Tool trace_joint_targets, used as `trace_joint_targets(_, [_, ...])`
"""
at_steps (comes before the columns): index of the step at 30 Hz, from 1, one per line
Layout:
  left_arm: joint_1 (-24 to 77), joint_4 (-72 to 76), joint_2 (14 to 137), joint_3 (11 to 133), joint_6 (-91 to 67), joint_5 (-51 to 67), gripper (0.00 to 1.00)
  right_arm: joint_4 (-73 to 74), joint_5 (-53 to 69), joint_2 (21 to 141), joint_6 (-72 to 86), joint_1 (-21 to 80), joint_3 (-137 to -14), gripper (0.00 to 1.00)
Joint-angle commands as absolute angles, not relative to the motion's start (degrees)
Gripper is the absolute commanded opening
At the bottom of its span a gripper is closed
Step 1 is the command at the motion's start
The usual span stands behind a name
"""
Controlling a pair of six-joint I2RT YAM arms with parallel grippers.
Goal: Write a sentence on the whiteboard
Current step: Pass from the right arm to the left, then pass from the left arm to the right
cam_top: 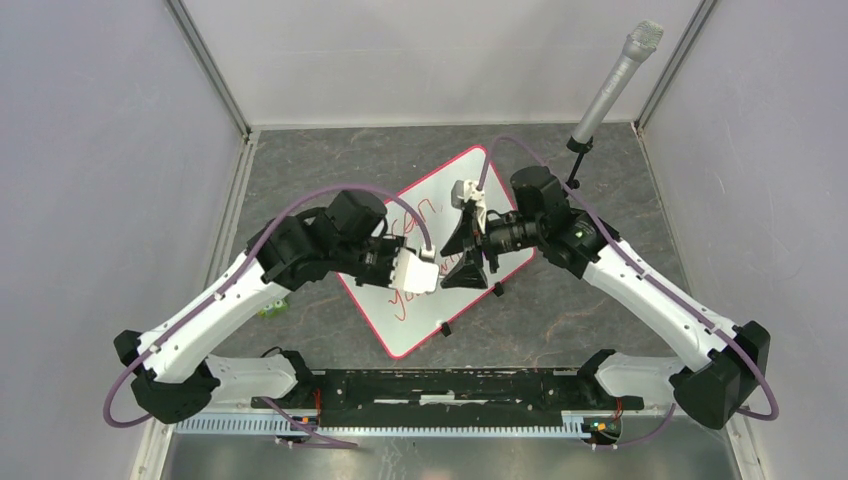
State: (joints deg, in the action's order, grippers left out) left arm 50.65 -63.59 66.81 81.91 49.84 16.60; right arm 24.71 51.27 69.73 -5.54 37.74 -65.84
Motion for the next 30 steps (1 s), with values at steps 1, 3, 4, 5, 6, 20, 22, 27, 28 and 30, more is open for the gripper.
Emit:
trace_joint_targets(1, [54.47, -67.57, 66.77, 81.22, 63.81, 6.08, 0.03, 27.82, 51.58, 69.53, -7.13, 39.57, -67.59, 0.73])
trace_joint_targets(3, [55.4, -67.57, 67.5, 81.46, 64.98, 4.44, 0.02, 28.29, 51.59, 70.41, -7.22, 39.64, -67.5, 0.66])
trace_joint_targets(4, [55.62, -67.55, 67.84, 81.77, 65.0, 4.39, 0.03, 28.24, 51.7, 70.92, -7.08, 39.78, -67.27, 0.63])
trace_joint_targets(5, [56.07, -67.5, 68.17, 81.96, 65.05, 4.33, 0.03, 28.05, 52.08, 71.36, -6.84, 39.97, -67.28, 0.6])
trace_joint_targets(6, [56.51, -67.28, 68.37, 82.01, 65.07, 4.13, 0.02, 27.89, 52.36, 71.99, -6.53, 40.23, -67.24, 0.58])
trace_joint_targets(20, [58.27, -65.4, 68.81, 82.22, 63.11, 2.91, 0.02, 31.11, 49.17, 75.39, -8.5, 42.8, -68.91, 0.12])
trace_joint_targets(22, [58.25, -64.08, 68.7, 82.36, 60.66, 2.2, 0.06, 31.22, 48.19, 74.86, -9.04, 42.78, -68.73, 0.0])
trace_joint_targets(27, [56.67, -62.0, 67.43, 83.14, 53.44, 2.77, 0.62, 32.69, 44.36, 71.82, -11.86, 42.43, -69.04, 0.0])
trace_joint_targets(28, [55.63, -61.84, 67.14, 83.22, 52.23, 3.97, 0.68, 32.93, 43.32, 71.13, -12.63, 41.99, -69.1, 0.0])
trace_joint_targets(30, [53.16, -60.79, 66.16, 83.71, 47.99, 6.7, 0.78, 33.34, 41.87, 69.63, -13.65, 40.42, -69.03, 0.0])
